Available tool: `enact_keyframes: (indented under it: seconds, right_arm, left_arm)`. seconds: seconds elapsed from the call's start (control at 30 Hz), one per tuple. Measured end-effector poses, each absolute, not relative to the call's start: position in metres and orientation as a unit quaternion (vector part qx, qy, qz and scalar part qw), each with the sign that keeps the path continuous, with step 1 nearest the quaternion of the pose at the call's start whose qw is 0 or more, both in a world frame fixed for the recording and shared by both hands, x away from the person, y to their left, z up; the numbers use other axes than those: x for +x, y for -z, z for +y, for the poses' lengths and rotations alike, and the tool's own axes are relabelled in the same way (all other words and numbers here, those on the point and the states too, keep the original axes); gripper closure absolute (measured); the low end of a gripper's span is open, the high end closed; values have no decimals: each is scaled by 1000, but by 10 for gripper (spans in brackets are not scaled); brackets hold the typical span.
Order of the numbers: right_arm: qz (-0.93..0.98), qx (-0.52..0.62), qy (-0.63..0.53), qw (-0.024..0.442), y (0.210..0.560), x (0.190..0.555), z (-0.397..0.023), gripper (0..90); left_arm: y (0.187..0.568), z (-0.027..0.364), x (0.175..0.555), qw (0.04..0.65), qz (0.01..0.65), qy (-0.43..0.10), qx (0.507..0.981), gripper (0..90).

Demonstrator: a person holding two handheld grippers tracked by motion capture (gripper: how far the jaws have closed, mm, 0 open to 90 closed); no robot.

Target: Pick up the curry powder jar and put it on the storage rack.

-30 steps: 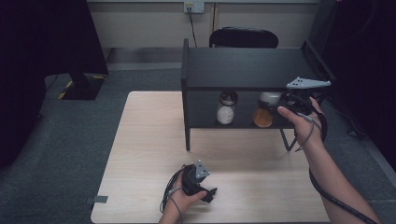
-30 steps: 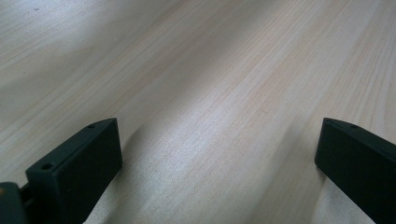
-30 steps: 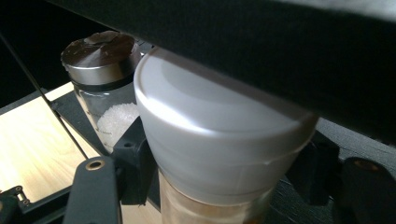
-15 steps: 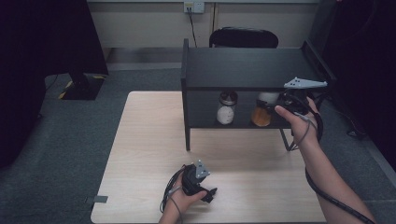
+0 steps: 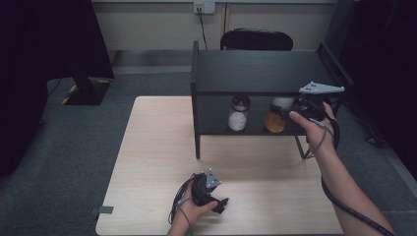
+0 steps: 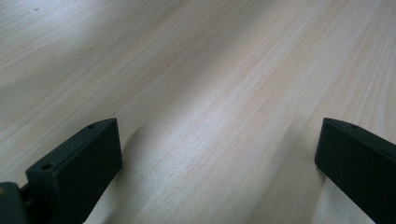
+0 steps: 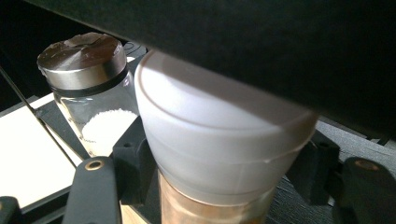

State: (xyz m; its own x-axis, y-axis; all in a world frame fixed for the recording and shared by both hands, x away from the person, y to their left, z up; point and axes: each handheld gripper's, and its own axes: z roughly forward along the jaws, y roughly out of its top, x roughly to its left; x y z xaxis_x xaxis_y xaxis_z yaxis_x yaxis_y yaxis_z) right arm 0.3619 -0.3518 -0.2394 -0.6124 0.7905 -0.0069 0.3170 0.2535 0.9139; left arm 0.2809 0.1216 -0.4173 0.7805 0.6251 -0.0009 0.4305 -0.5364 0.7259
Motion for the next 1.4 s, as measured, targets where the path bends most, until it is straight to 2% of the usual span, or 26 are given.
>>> enact_keyframes:
  seconds: [0.8,1.03,1.13,1.4]
  right_arm:
    - [755,352,-492,252,246,360,-354,328]
    - [758,352,-487,253,246,359,-355,257]
    - [756,358,-490,246,246,360,-357,196]
    - [760,361,-488,232,245,359,-360,104]
  left_arm:
    - [417,122,281,373,305,-131,867,1]
    - [417,122,281,373,304,-131,867,1]
    - [417,122,281,373,305,-130,867,1]
    - [417,122,281,372,305,-130,867,1]
